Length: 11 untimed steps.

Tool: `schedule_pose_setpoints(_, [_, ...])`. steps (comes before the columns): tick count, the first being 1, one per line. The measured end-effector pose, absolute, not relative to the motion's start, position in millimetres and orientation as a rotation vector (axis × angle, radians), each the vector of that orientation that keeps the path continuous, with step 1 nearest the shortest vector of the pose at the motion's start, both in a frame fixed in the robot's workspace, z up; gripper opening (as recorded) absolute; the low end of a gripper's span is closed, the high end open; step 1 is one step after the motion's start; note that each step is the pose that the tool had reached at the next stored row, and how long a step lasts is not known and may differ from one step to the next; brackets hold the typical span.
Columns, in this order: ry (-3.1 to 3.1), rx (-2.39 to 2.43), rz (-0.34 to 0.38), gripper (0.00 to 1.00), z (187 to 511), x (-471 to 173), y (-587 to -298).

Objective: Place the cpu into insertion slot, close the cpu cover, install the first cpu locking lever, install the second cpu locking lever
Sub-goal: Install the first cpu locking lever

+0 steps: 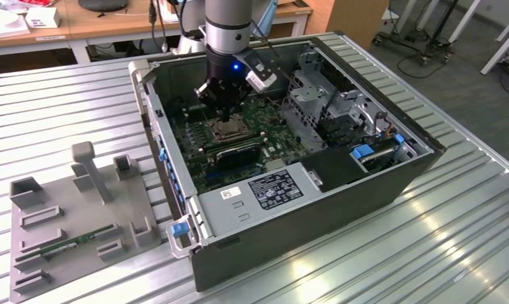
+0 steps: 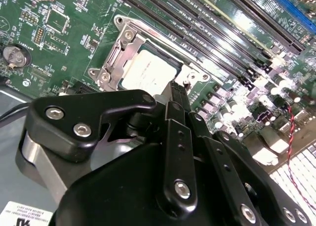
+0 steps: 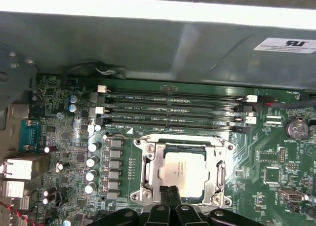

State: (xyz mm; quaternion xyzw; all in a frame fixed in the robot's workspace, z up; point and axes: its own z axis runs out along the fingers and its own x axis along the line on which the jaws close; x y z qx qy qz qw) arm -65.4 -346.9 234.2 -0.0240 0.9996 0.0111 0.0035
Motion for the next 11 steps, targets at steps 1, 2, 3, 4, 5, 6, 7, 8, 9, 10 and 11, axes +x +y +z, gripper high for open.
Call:
schedule_pose_setpoints(1, [3.133, -0.075, 0.035, 0.11, 235.6, -65.4, -346.9])
schedule_pose_setpoints(2, [3.133, -0.075, 0.035, 0.11, 236.9, -65.4, -346.9])
schedule_pose_setpoints(3, [3.134, -0.075, 0.035, 0.11, 239.3, -65.4, -346.9])
schedule_pose_setpoints(4, [3.134, -0.075, 0.035, 0.11, 240.2, -65.4, -346.9])
schedule_pose_setpoints(5, [3.134, -0.075, 0.035, 0.11, 241.1, -65.4, -346.9])
schedule_pose_setpoints(6, [3.134, -0.075, 0.035, 0.11, 241.7, -65.4, -346.9])
schedule_pose_setpoints(7, [3.133, -0.075, 0.035, 0.11, 241.7, -65.4, -346.9])
schedule_pose_setpoints(8, [3.133, -0.075, 0.035, 0.11, 241.7, -65.4, -346.8])
schedule_pose_setpoints(9, [3.133, -0.075, 0.035, 0.11, 241.8, -65.4, -346.9])
schedule_pose_setpoints(10, [3.133, -0.075, 0.035, 0.11, 241.9, -65.4, -346.9])
schedule_pose_setpoints(11, [3.133, -0.075, 0.035, 0.11, 242.0, -65.4, -346.9])
